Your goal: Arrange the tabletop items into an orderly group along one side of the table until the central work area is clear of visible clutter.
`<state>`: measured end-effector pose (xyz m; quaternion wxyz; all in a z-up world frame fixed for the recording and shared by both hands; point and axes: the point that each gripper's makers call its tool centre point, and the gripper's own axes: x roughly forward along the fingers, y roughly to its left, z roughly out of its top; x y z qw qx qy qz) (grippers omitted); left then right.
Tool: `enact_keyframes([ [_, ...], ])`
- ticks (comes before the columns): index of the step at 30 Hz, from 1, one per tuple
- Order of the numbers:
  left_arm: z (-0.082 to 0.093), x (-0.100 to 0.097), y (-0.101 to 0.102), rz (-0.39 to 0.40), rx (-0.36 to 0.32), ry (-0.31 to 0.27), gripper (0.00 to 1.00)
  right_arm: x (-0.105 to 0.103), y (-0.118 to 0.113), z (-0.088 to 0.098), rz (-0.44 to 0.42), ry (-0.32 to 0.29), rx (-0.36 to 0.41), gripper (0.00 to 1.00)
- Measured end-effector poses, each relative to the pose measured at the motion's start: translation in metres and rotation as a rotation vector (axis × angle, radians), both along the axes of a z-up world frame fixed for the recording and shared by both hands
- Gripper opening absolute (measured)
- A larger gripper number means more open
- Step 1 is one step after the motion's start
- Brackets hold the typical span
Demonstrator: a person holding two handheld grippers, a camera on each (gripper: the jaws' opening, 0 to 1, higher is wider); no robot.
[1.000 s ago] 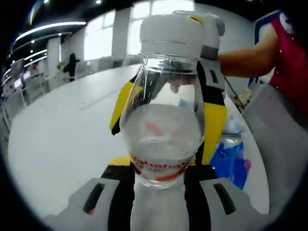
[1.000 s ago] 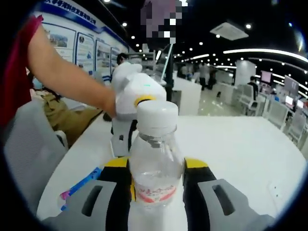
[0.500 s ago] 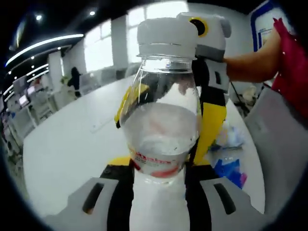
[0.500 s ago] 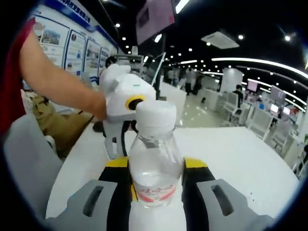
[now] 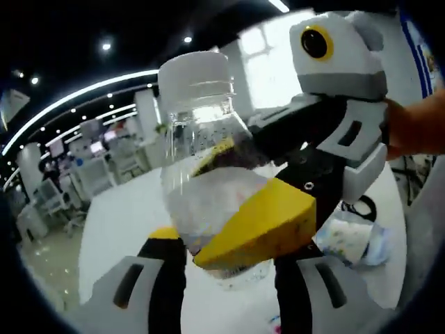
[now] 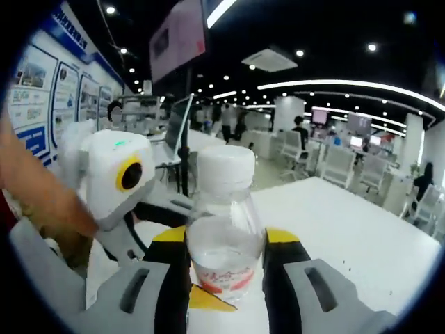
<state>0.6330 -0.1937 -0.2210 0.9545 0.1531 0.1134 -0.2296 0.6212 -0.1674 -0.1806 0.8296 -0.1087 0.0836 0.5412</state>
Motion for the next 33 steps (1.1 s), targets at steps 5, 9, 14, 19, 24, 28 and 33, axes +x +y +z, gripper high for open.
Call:
enact_keyframes([
  [5,0.011,-0.002,0.005,0.142,-0.019,-0.062,0.45,0.004,-0.003,0.003,-0.122,0.052,0.034,0.39],
  [9,0.010,-0.002,0.006,0.159,-0.013,-0.063,0.44,0.005,-0.006,0.004,-0.160,0.057,0.035,0.39],
  [14,0.014,-0.002,0.004,0.136,0.006,-0.076,0.44,0.003,-0.008,0.008,-0.175,0.065,0.044,0.39],
  [19,0.018,-0.003,0.002,0.076,-0.038,-0.068,0.42,0.001,-0.010,0.012,-0.160,0.061,0.049,0.39],
  [24,0.023,-0.005,0.000,0.019,-0.062,-0.061,0.39,-0.002,-0.011,0.016,-0.157,0.059,0.056,0.40],
  [28,0.024,-0.010,-0.004,-0.064,-0.086,-0.040,0.38,-0.007,-0.013,0.019,-0.137,0.069,0.054,0.40],
  [33,0.025,-0.020,-0.009,-0.215,-0.140,0.006,0.38,-0.021,-0.014,0.020,-0.051,0.063,0.029,0.38],
])
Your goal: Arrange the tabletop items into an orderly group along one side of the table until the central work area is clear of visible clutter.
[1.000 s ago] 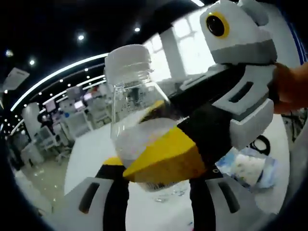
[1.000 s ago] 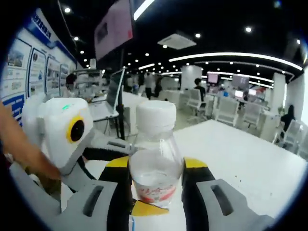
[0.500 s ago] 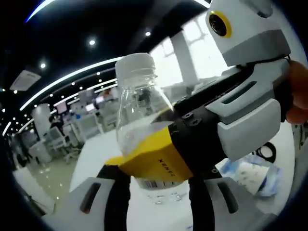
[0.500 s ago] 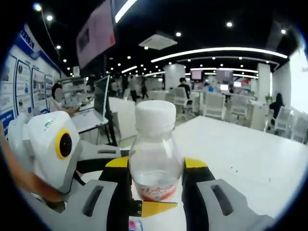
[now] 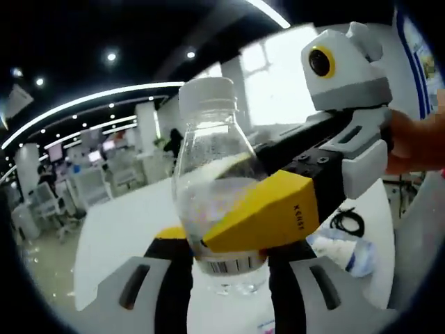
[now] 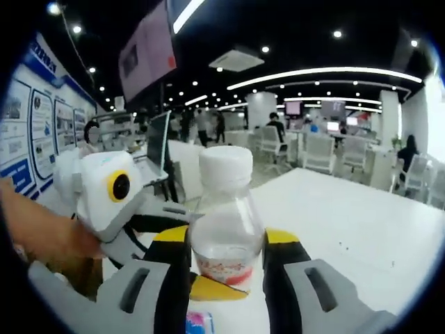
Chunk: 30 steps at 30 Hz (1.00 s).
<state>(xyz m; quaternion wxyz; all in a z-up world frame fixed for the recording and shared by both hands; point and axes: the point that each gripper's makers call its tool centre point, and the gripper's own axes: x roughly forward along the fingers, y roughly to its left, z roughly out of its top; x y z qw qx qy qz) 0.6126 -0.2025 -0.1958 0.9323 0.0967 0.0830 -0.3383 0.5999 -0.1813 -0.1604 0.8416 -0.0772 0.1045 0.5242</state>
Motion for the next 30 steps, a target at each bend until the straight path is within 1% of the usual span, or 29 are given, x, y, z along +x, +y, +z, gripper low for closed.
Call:
enact_keyframes([
  [1,0.001,-0.003,-0.001,-0.038,-0.020,0.011,0.38,-0.003,0.000,0.001,0.017,-0.003,-0.001,0.38],
  [2,0.002,-0.007,-0.001,-0.087,-0.045,0.025,0.38,-0.007,0.000,0.001,0.052,-0.016,-0.010,0.38],
  [3,0.001,-0.012,-0.003,-0.140,-0.033,0.027,0.38,-0.009,0.000,0.004,0.077,-0.042,-0.013,0.39],
  [4,-0.001,-0.020,-0.006,-0.193,-0.037,0.057,0.38,-0.014,0.000,0.003,0.103,-0.022,-0.017,0.39],
  [6,0.001,-0.027,-0.006,-0.244,-0.072,0.090,0.38,-0.022,0.000,0.005,0.151,0.001,0.006,0.39],
  [7,0.003,-0.031,-0.005,-0.271,-0.078,0.101,0.38,-0.028,0.000,0.008,0.190,0.003,0.020,0.39],
  [8,0.005,-0.036,-0.006,-0.297,-0.080,0.105,0.38,-0.032,0.000,0.010,0.220,-0.005,0.028,0.39],
  [9,0.006,-0.043,-0.006,-0.329,-0.089,0.128,0.37,-0.037,0.000,0.014,0.252,-0.013,0.034,0.39],
  [10,0.009,-0.048,-0.008,-0.349,-0.105,0.138,0.37,-0.041,0.001,0.017,0.277,-0.024,0.042,0.39],
  [11,0.014,-0.055,-0.009,-0.386,-0.136,0.143,0.37,-0.048,0.001,0.022,0.318,-0.037,0.056,0.38],
  [13,0.023,-0.064,-0.010,-0.423,-0.176,0.162,0.37,-0.055,0.001,0.028,0.363,-0.035,0.083,0.40],
  [14,0.026,-0.068,-0.010,-0.440,-0.176,0.166,0.37,-0.058,0.001,0.032,0.384,-0.019,0.104,0.40],
  [15,0.028,-0.070,-0.011,-0.449,-0.173,0.164,0.37,-0.059,0.001,0.033,0.393,-0.022,0.110,0.39],
  [17,0.031,-0.078,-0.015,-0.492,-0.158,0.177,0.37,-0.062,0.002,0.038,0.425,-0.026,0.136,0.39],
  [18,0.030,-0.081,-0.016,-0.508,-0.138,0.189,0.37,-0.068,0.003,0.041,0.457,-0.014,0.154,0.40],
  [19,0.031,-0.082,-0.016,-0.513,-0.133,0.190,0.37,-0.072,0.005,0.045,0.479,-0.009,0.176,0.44],
  [20,0.030,-0.083,-0.017,-0.520,-0.128,0.197,0.37,-0.073,0.006,0.045,0.486,-0.005,0.179,0.46],
  [22,0.030,-0.087,-0.018,-0.548,-0.134,0.216,0.36,-0.076,0.008,0.044,0.503,-0.021,0.163,0.49],
  [24,0.033,-0.091,-0.020,-0.574,-0.149,0.219,0.36,-0.078,0.009,0.040,0.521,-0.023,0.143,0.48],
  [26,0.034,-0.094,-0.022,-0.597,-0.137,0.225,0.37,-0.080,0.010,0.037,0.536,-0.015,0.137,0.47],
  [27,0.032,-0.096,-0.024,-0.613,-0.118,0.231,0.36,-0.080,0.009,0.037,0.542,-0.017,0.135,0.46],
  [30,0.028,-0.098,-0.026,-0.636,-0.109,0.250,0.37,-0.084,0.010,0.036,0.569,-0.018,0.131,0.42],
])
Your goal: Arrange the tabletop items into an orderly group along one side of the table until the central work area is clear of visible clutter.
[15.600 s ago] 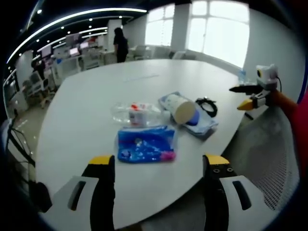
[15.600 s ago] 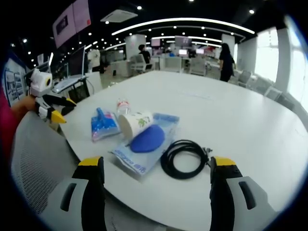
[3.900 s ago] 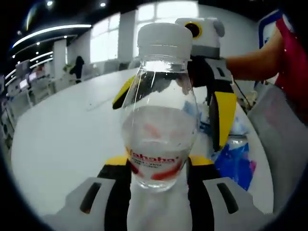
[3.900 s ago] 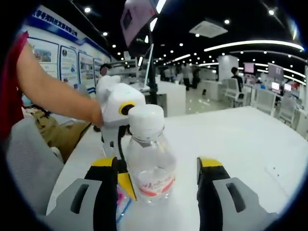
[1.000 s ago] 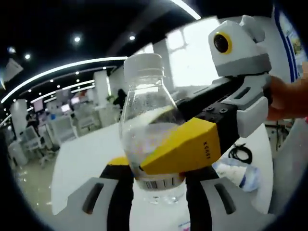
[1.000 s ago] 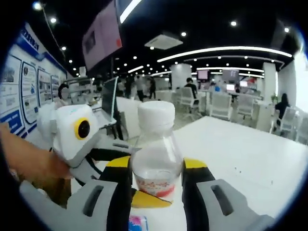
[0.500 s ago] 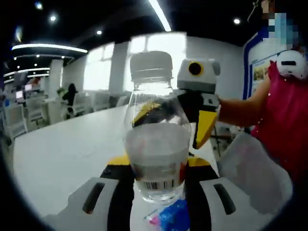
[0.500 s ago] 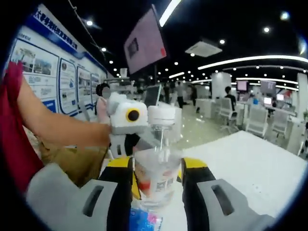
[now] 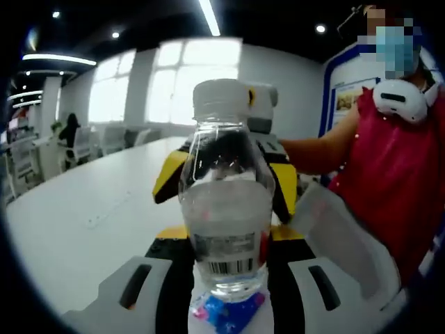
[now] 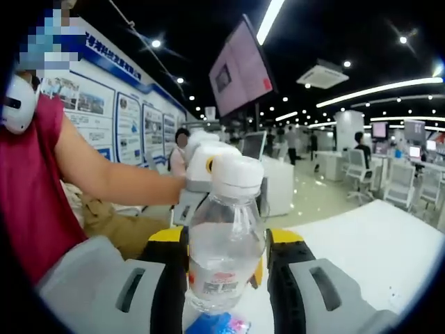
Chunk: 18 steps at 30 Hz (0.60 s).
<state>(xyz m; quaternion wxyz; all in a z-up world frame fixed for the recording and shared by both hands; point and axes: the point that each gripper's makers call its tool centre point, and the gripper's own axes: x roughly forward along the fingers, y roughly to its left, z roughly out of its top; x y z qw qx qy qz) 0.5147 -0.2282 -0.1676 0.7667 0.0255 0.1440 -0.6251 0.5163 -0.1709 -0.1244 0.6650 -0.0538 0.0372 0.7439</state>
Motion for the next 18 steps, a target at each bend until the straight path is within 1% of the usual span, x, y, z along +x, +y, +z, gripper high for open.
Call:
enact_keyframes([
  [4,-0.001,-0.001,0.003,-0.013,-0.014,0.005,0.37,0.000,0.002,-0.002,0.012,0.016,-0.001,0.42],
  [5,-0.001,-0.001,0.003,-0.012,-0.013,0.003,0.37,0.001,0.002,-0.002,0.012,0.015,-0.002,0.42],
  [6,-0.003,0.001,0.005,-0.011,0.001,-0.016,0.37,0.001,0.003,-0.004,0.016,0.001,-0.008,0.41],
  [7,-0.003,0.002,0.005,-0.010,0.001,-0.013,0.37,0.001,0.004,-0.005,0.016,-0.001,-0.009,0.40],
  [9,-0.006,0.006,0.009,0.005,0.016,-0.030,0.38,0.005,0.007,-0.007,0.008,-0.011,-0.012,0.40],
  [13,-0.016,0.017,0.019,0.036,0.064,-0.040,0.38,0.013,0.020,-0.016,0.004,-0.056,-0.070,0.39],
  [15,-0.019,0.022,0.025,0.056,0.077,-0.051,0.39,0.017,0.025,-0.020,0.001,-0.064,-0.077,0.39],
  [18,-0.021,0.030,0.034,0.098,0.081,-0.060,0.38,0.024,0.030,-0.023,-0.013,-0.057,-0.076,0.39],
])
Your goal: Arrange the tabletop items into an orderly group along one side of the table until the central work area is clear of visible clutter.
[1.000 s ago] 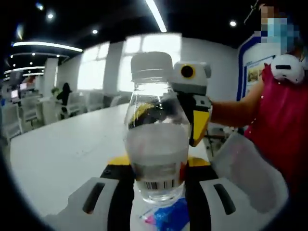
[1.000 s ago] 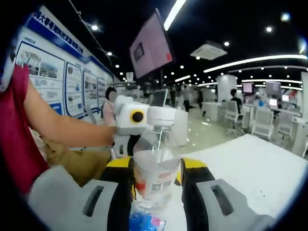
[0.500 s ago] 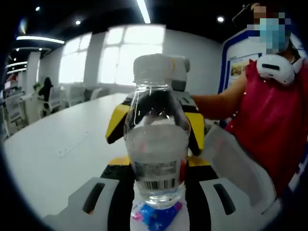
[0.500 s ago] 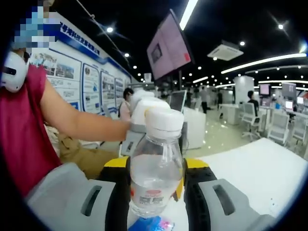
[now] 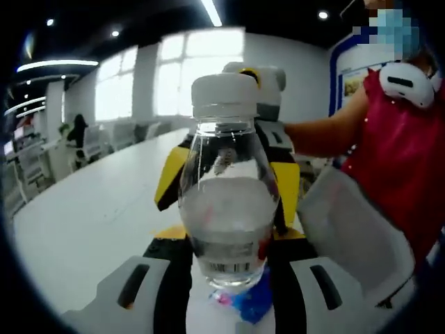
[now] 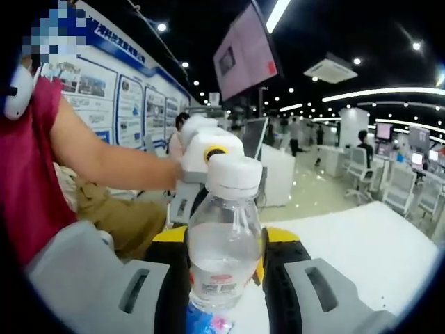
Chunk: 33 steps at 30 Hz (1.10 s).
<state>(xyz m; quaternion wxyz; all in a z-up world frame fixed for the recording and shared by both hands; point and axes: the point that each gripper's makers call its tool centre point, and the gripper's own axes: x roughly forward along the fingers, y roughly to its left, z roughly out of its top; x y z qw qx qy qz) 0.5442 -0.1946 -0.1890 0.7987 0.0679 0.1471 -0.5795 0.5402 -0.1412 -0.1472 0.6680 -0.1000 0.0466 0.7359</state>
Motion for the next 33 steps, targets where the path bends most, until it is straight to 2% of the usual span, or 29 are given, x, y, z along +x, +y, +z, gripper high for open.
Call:
enact_keyframes([
  [2,-0.003,0.011,0.011,0.058,0.013,-0.033,0.38,0.011,0.006,-0.006,-0.037,0.000,0.001,0.39],
  [12,-0.030,0.039,0.036,0.099,0.049,-0.044,0.38,0.039,0.029,-0.033,-0.061,-0.020,-0.001,0.39],
  [21,-0.070,0.063,0.050,0.113,0.087,0.002,0.38,0.064,0.044,-0.076,-0.074,-0.028,-0.029,0.39],
  [24,-0.086,0.072,0.054,0.120,0.095,0.020,0.38,0.074,0.047,-0.091,-0.086,-0.012,-0.034,0.39],
  [28,-0.106,0.076,0.059,0.123,0.105,0.044,0.38,0.079,0.051,-0.109,-0.095,0.000,-0.045,0.39],
  [33,-0.120,0.078,0.064,0.120,0.113,0.058,0.38,0.081,0.057,-0.123,-0.101,0.007,-0.054,0.39],
])
